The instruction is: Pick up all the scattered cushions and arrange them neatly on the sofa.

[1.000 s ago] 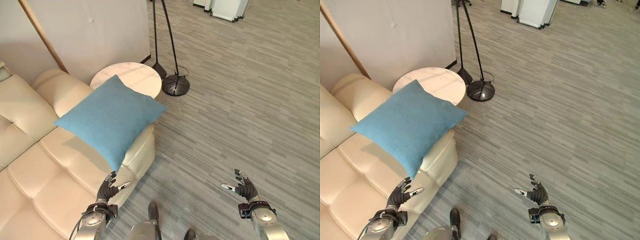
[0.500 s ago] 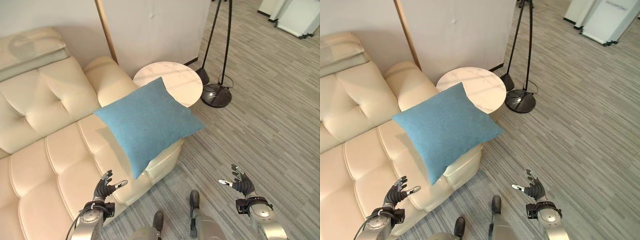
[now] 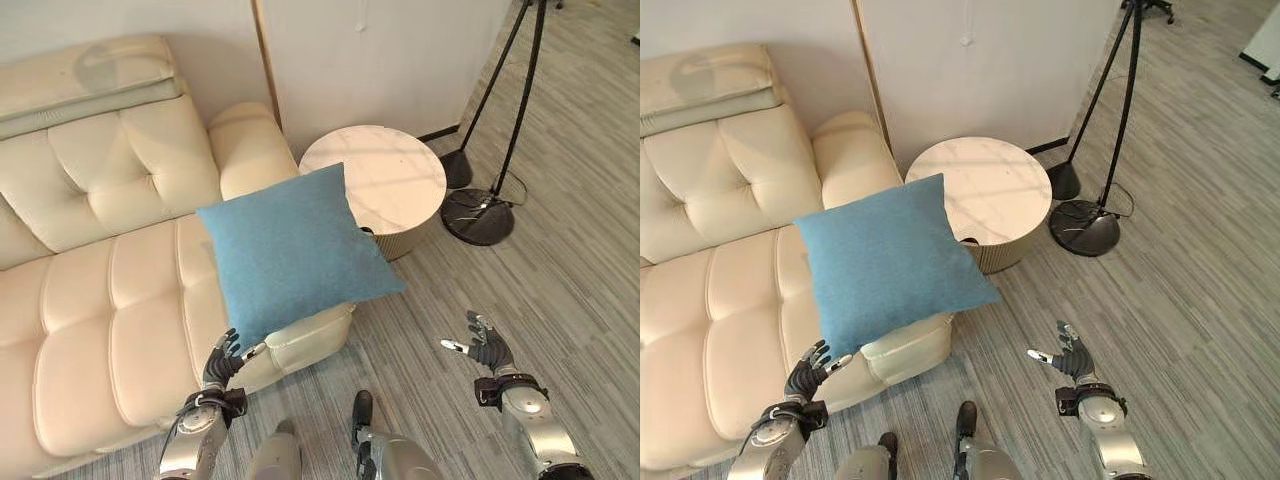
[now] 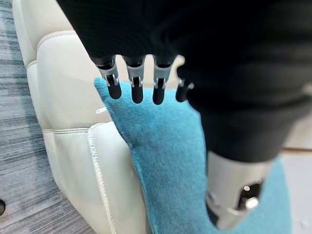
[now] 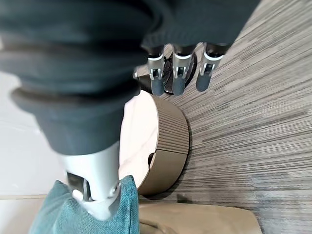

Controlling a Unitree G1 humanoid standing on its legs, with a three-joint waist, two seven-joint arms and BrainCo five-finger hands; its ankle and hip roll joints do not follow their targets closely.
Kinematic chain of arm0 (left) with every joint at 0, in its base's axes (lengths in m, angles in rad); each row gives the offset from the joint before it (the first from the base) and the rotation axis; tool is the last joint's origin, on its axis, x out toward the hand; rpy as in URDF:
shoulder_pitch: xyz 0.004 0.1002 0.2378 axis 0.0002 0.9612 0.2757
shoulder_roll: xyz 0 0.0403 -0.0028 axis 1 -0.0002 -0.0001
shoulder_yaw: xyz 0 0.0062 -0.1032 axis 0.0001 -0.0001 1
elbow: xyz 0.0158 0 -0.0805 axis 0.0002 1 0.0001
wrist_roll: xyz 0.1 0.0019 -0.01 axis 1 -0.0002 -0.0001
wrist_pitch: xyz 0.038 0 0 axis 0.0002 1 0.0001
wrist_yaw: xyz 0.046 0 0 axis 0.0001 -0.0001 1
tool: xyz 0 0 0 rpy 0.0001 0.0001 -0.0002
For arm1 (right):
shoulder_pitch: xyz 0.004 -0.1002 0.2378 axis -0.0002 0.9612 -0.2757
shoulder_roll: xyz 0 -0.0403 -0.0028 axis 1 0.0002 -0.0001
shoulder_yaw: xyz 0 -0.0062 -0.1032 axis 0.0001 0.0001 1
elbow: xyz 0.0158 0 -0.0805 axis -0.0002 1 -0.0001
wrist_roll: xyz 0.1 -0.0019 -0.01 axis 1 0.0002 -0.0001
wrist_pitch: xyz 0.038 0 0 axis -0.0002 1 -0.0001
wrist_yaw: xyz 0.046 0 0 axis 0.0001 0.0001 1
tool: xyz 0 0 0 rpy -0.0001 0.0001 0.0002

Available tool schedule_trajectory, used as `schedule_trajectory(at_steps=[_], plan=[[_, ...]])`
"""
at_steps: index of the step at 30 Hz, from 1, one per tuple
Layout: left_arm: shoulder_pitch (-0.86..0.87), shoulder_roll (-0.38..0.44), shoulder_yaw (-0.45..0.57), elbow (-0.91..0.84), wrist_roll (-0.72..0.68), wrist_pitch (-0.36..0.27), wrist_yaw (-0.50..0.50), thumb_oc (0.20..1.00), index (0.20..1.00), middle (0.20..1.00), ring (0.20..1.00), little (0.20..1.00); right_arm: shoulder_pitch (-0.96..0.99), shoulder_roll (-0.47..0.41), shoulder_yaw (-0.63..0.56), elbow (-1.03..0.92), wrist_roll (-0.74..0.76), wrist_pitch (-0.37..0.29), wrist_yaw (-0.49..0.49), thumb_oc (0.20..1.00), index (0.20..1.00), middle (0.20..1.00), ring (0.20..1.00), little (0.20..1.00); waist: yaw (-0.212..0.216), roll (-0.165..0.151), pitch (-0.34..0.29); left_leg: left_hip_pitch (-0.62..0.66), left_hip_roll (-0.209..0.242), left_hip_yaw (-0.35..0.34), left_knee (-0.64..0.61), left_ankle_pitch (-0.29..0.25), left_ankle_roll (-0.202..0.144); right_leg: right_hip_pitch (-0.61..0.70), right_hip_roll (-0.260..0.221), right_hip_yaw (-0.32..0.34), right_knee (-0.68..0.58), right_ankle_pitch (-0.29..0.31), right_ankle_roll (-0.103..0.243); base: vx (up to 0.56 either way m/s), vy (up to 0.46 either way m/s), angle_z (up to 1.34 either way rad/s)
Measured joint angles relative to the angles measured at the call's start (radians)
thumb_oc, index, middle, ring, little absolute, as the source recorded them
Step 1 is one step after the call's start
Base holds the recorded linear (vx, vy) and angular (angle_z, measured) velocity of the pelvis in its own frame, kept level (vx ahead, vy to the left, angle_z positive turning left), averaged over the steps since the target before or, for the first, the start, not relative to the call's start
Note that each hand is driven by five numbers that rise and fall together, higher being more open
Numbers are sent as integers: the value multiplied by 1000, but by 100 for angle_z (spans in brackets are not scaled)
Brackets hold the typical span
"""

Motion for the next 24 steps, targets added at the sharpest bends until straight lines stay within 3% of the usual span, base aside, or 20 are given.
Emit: schedule_trajectory(at_steps=[1,2,6,7,8,9,11,12,13,15,16,18,20,22,24], plan=[[4,3,0,4,0,0,-1,1000,1000,1000,1000,1000,-3,4,0,8,0,-1,-5,1000,1000,1000,1000,1000,6,7,3,-24,12,30,-24,5,-12,16,2,-14,-16,-6,-6,233,125,45],[-16,1,0,21,1,1,1,1000,1000,1000,1000,1000,-1,3,1,22,0,2,-17,1000,1000,1000,1000,1000,4,7,7,-57,26,100,-105,48,-33,28,6,-39,-50,-16,-2,236,170,44],[22,0,10,22,1,8,5,1000,1000,1000,1000,1000,19,7,0,15,-1,1,-15,1000,1000,1000,1000,1000,26,50,-10,-59,49,88,-116,90,-11,70,35,-66,-44,-17,-1,215,204,-5],[24,-5,10,22,1,8,5,1000,1000,1000,1000,1000,29,-1,-7,8,-1,1,-14,1000,1000,1000,1000,1000,26,63,-19,-47,45,90,-110,90,-10,77,38,-67,-43,-25,4,188,214,-3],[35,-6,13,22,1,8,4,1000,1000,1000,1000,1000,38,-3,-12,7,-2,2,-13,1000,1000,1000,1000,1000,26,85,-26,-23,40,83,-132,114,8,75,40,-62,-8,-46,11,156,209,-5],[36,-6,18,21,1,8,4,1000,1000,1000,1000,1000,49,1,-15,2,-2,2,-9,1000,1000,1000,1000,1000,23,88,-27,-9,34,86,-135,148,25,72,31,-61,25,-64,33,179,257,-11],[42,-9,30,26,0,10,4,1000,1000,1000,1000,1000,70,10,-17,-1,-2,5,-3,1000,1000,1000,1000,1000,21,82,-27,25,13,94,-148,144,49,35,-9,-55,166,-112,69,62,109,8],[48,-1,35,26,0,9,7,1000,1000,1000,1000,1000,107,11,-25,-24,-3,13,-2,1000,1000,1000,1000,1000,4,71,-35,52,-24,88,-156,132,93,-48,-77,-21,394,-186,103,93,93,33],[46,11,36,26,0,9,8,1000,1000,1000,1000,1000,118,19,-29,-30,-3,16,-3,1000,1000,1000,1000,1000,-1,59,-41,54,-42,85,-150,134,96,-85,-98,16,468,-202,120,154,102,41],[38,29,42,26,0,9,14,1000,1000,1000,1000,1000,122,35,-38,-29,-3,20,-7,1000,1000,1000,1000,1000,-5,36,-45,55,-64,78,-150,126,109,-129,-113,73,537,-231,139,102,20,17],[29,34,46,29,0,10,19,1000,1000,1000,1000,1000,116,39,-46,-23,-3,22,-10,1000,1000,1000,1000,1000,-6,35,-45,56,-67,71,-155,133,113,-134,-109,96,510,-245,139,158,-36,14],[11,49,45,35,-1,10,24,1000,1000,1000,1000,1000,85,39,-66,-17,-3,23,-28,1000,1000,1000,1000,1000,-5,35,-43,77,-66,61,-174,133,113,-126,-109,102,352,-242,148,205,-70,9],[-20,52,47,72,-5,9,29,1000,1000,1000,1000,1000,54,31,-86,4,-3,23,-41,1000,1000,1000,1000,1000,-17,34,-42,95,-67,43,-187,133,111,-97,-96,129,187,-191,181,130,-71,29],[-34,61,54,71,-19,6,31,1000,1000,1000,1000,1000,32,23,-89,29,-4,24,-58,1000,1000,1000,1000,1000,-25,-3,-44,122,-89,40,-196,128,105,-80,-115,129,127,-102,182,115,-86,37],[-34,65,58,91,-41,3,32,1000,1000,1000,1000,1000,6,14,-85,44,-3,37,-63,1000,1000,1000,1000,1000,-21,-36,-63,146,-94,41,-215,117,84,-59,-115,126,79,10,154,107,-67,3]])
